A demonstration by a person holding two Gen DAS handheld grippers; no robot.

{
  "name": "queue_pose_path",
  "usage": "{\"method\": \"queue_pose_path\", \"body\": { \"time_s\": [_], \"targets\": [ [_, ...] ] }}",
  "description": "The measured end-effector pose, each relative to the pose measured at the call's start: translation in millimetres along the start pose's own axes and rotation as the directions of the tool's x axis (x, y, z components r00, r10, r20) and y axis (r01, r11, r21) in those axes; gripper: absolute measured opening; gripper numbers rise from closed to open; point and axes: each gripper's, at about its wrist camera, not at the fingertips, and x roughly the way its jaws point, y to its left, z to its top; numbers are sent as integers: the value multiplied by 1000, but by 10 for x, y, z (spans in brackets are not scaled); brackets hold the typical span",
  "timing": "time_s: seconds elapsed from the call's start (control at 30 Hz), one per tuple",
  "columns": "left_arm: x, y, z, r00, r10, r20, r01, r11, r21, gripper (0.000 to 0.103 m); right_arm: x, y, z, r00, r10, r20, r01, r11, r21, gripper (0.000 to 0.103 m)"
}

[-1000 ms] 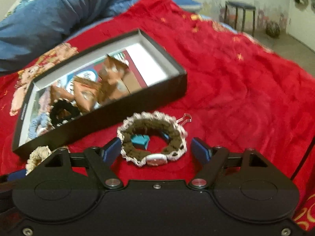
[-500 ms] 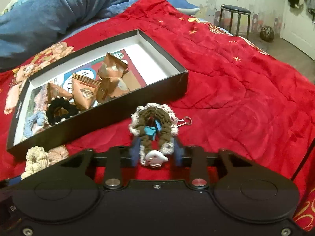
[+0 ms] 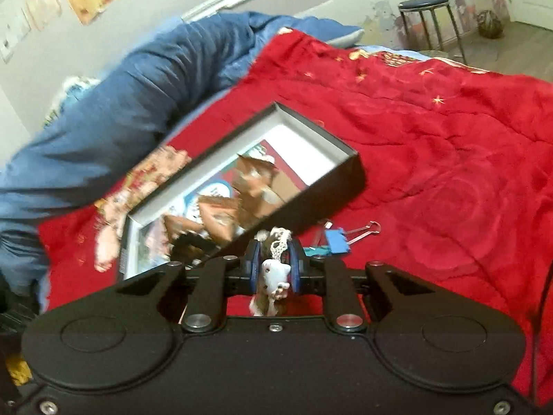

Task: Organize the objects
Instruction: 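Close left tool on cream scrunchie while right tool closes on brown beaded scrunchie, then lift both scrunchies and carry them toward the box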

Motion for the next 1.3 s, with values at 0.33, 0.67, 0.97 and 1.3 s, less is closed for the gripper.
{"method": "queue_pose_path", "body": {
  "time_s": [0.33,0.67,0.97,1.3],
  "targets": [
    [-196,-26,-44,997,-24,75,23,1000,16,25,-132,81,-13,995,81,59,-82,997,7,16],
    [-318,-77,-72,993,14,120,-22,998,64,25,-321,136,39,976,176,125,-178,984,3,16],
    [-407,36,66,982,1,189,-13,998,63,25,-164,318,160,958,282,57,-279,959,-56,16],
    [-492,124,293,960,-46,275,-3,984,176,25,-108,364,473,937,337,90,-330,940,-87,16]
  ]
}}
